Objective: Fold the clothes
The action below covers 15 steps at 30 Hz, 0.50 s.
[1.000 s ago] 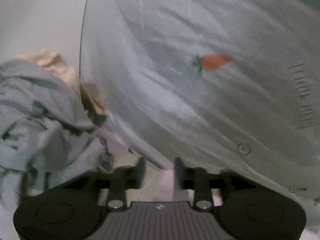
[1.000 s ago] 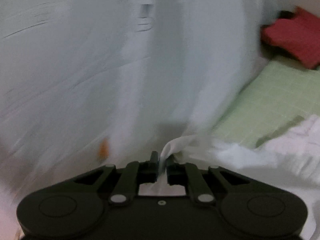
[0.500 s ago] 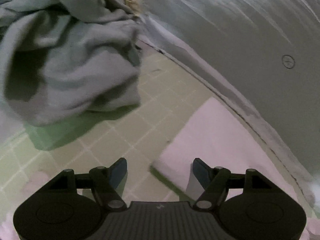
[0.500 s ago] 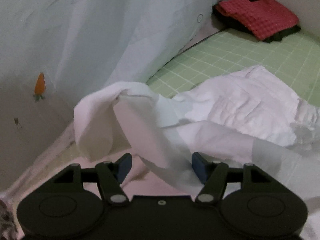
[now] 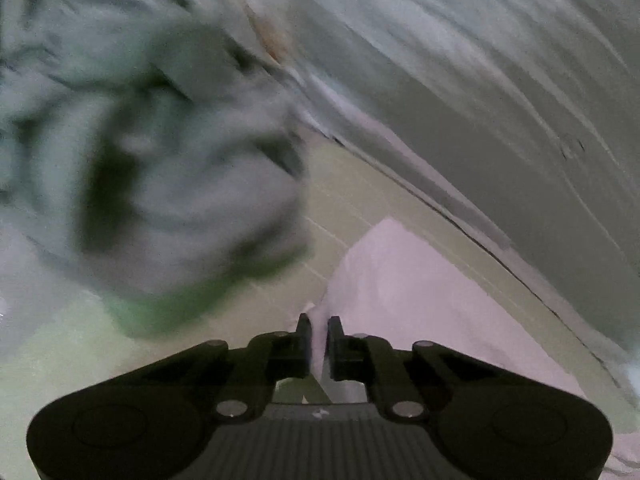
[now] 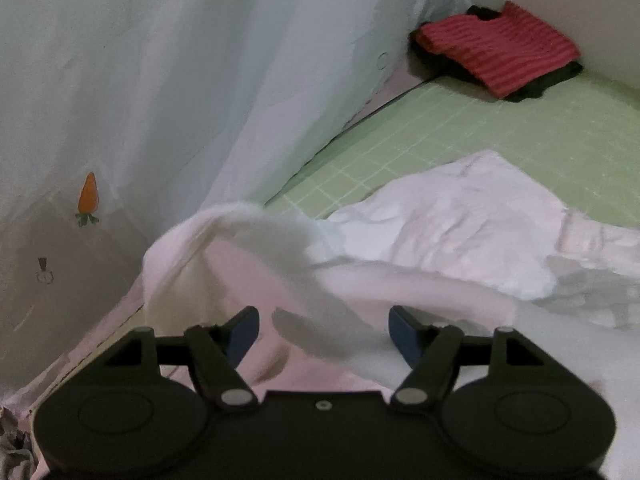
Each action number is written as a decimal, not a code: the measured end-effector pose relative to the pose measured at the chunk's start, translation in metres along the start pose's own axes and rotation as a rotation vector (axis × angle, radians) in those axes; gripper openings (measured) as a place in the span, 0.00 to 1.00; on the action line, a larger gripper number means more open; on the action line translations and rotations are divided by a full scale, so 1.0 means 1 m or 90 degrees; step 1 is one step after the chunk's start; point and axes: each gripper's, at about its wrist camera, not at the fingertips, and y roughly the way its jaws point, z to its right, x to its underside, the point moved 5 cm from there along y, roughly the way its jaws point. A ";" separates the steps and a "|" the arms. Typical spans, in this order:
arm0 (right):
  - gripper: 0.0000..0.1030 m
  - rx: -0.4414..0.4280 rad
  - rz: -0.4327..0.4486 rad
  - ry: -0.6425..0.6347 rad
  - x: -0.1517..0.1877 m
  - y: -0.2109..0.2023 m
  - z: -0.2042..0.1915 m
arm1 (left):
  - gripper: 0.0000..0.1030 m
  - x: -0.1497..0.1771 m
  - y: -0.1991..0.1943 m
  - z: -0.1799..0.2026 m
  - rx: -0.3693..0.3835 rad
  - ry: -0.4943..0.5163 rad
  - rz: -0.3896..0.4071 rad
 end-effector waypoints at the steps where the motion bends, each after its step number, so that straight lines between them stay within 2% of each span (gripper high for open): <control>1: 0.70 0.002 0.003 0.003 0.000 -0.004 0.005 | 0.09 0.000 -0.004 -0.010 -0.013 -0.008 0.000; 3: 0.70 0.009 0.006 0.007 0.003 -0.014 0.014 | 0.09 0.001 -0.013 -0.029 -0.040 -0.024 -0.001; 7: 0.70 0.020 0.004 0.014 0.015 -0.027 0.035 | 0.20 0.003 -0.031 -0.067 -0.094 -0.056 -0.003; 8: 0.70 0.024 0.002 0.014 0.018 -0.031 0.039 | 0.23 0.007 -0.037 -0.067 -0.100 -0.046 -0.003; 10: 0.70 0.030 0.002 0.010 0.022 -0.037 0.048 | 0.43 0.018 -0.050 -0.060 -0.088 -0.025 -0.004; 13: 0.70 0.035 0.010 0.004 0.026 -0.051 0.062 | 0.64 0.037 -0.071 -0.044 -0.054 -0.005 -0.007; 15: 0.71 0.033 0.017 0.000 0.026 -0.060 0.071 | 0.65 0.053 -0.080 -0.030 -0.037 0.019 -0.015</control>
